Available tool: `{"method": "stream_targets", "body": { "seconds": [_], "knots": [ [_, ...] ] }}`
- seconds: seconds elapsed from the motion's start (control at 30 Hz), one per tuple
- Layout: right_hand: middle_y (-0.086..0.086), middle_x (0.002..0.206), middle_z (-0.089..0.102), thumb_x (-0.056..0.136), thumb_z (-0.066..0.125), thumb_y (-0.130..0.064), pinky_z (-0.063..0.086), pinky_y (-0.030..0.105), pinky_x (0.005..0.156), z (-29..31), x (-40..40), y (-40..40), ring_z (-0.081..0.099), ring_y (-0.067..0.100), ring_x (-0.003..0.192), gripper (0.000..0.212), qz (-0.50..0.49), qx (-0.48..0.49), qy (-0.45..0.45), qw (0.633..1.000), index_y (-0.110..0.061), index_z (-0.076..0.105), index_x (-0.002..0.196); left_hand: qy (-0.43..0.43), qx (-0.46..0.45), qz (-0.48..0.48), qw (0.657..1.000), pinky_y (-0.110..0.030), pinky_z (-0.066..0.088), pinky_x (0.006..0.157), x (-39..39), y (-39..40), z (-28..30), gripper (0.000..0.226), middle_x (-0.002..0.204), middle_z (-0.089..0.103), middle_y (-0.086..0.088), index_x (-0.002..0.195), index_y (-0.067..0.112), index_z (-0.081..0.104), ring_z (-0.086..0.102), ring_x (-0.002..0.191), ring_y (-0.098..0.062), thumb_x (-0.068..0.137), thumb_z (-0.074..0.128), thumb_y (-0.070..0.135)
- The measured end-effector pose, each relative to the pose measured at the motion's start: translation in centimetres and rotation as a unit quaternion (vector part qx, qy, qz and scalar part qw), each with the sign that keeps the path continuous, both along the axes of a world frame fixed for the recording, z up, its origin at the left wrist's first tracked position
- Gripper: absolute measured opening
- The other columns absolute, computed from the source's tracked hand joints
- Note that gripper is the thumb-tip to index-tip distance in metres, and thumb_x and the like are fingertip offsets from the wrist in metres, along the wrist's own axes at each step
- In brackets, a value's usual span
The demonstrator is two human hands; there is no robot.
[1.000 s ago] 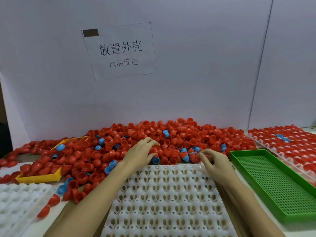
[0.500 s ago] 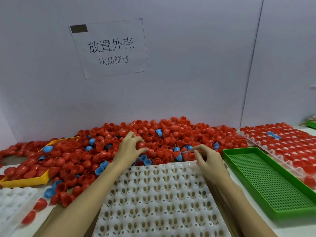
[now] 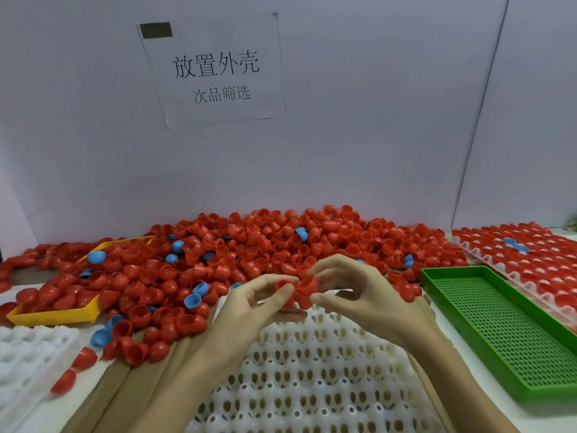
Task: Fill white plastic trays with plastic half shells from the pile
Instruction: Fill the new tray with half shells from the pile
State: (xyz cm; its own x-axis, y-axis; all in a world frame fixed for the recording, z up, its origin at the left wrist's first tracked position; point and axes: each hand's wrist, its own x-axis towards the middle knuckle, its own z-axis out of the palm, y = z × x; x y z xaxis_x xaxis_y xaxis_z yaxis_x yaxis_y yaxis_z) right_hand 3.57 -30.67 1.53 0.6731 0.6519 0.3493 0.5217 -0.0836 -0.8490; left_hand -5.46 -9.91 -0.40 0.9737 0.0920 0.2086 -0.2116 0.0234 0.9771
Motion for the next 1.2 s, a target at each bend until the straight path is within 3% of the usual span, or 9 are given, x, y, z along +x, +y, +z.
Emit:
{"method": "stream_targets", "body": {
  "seconds": [0.1,0.27,0.4,0.53,0.67,0.87,1.07,1.2],
  "knots": [
    [0.002,0.100,0.077,0.093,0.079,-0.022,0.061,0.030,0.075,-0.2,-0.1,0.1,0.074,0.014,0.088,0.017,0.020,0.000,0.022,1.000,-0.015,0.072,0.107,0.003,0.009,0.021,1.000,-0.030,0.063,0.077,-0.4,-0.1,-0.3,0.022,0.101,0.078,-0.012,0.115,0.017,0.074,0.077,0.087,-0.034,0.099,0.065,0.031],
    [0.010,0.097,0.076,0.095,0.078,-0.026,0.059,0.031,0.082,-0.6,0.0,-0.3,0.072,0.027,0.086,0.018,0.039,-0.025,0.062,0.997,-0.011,0.070,0.102,0.012,0.035,0.035,0.999,-0.027,0.061,0.075,-0.2,-0.1,-0.4,0.027,0.097,0.079,-0.011,0.114,0.011,0.074,0.077,0.081,-0.033,0.096,0.067,0.030],
    [0.005,0.095,0.075,0.101,0.071,-0.028,0.057,0.026,0.085,-0.6,-0.1,-0.6,0.070,0.017,0.086,0.016,0.083,-0.030,0.096,0.991,-0.012,0.067,0.103,0.005,0.054,0.016,0.998,-0.029,0.061,0.077,-0.4,0.2,-0.4,0.026,0.103,0.079,-0.009,0.113,0.014,0.076,0.077,0.082,-0.031,0.095,0.068,0.031],
    [0.018,0.104,0.072,0.105,0.064,-0.026,0.058,0.034,0.089,-0.8,0.1,-0.6,0.069,0.022,0.092,0.023,0.105,-0.002,0.150,0.983,-0.003,0.063,0.105,-0.006,0.060,-0.011,0.998,-0.029,0.061,0.077,-0.5,0.3,-0.2,0.024,0.104,0.078,-0.010,0.115,0.016,0.077,0.076,0.084,-0.031,0.095,0.068,0.027],
    [0.013,0.102,0.069,0.108,0.060,-0.024,0.057,0.034,0.090,-1.0,0.2,-0.3,0.067,0.024,0.093,0.020,0.139,0.020,0.214,0.967,-0.005,0.065,0.104,-0.006,0.067,-0.022,0.997,-0.028,0.060,0.078,-0.6,0.4,-0.2,0.027,0.101,0.078,-0.012,0.118,0.015,0.076,0.076,0.084,-0.030,0.093,0.070,0.024],
    [0.019,0.098,0.060,0.105,0.059,-0.023,0.053,0.031,0.076,-1.1,0.1,0.2,0.058,0.027,0.087,0.017,0.152,0.086,0.295,0.939,-0.008,0.060,0.098,-0.015,0.069,-0.027,0.997,-0.026,0.060,0.081,-0.4,0.5,-0.3,0.037,0.106,0.078,-0.007,0.126,0.018,0.068,0.077,0.091,-0.029,0.090,0.075,0.023],
    [0.020,0.101,0.060,0.104,0.061,-0.026,0.052,0.031,0.075,-1.2,0.0,0.4,0.051,0.036,0.096,0.019,0.146,0.086,0.297,0.940,-0.007,0.059,0.101,-0.014,0.081,-0.026,0.996,-0.027,0.059,0.082,-0.4,0.7,-0.2,0.036,0.105,0.078,-0.007,0.123,0.017,0.067,0.077,0.088,-0.028,0.089,0.077,0.024],
    [0.012,0.104,0.065,0.103,0.068,-0.026,0.054,0.031,0.085,-1.2,0.1,0.0,0.060,0.025,0.095,0.016,0.120,0.057,0.224,0.966,-0.011,0.061,0.105,-0.022,0.096,0.002,0.995,-0.023,0.059,0.081,-0.5,0.8,0.0,0.023,0.100,0.079,-0.005,0.110,0.023,0.073,0.077,0.084,-0.024,0.088,0.078,0.026]
  ]
}}
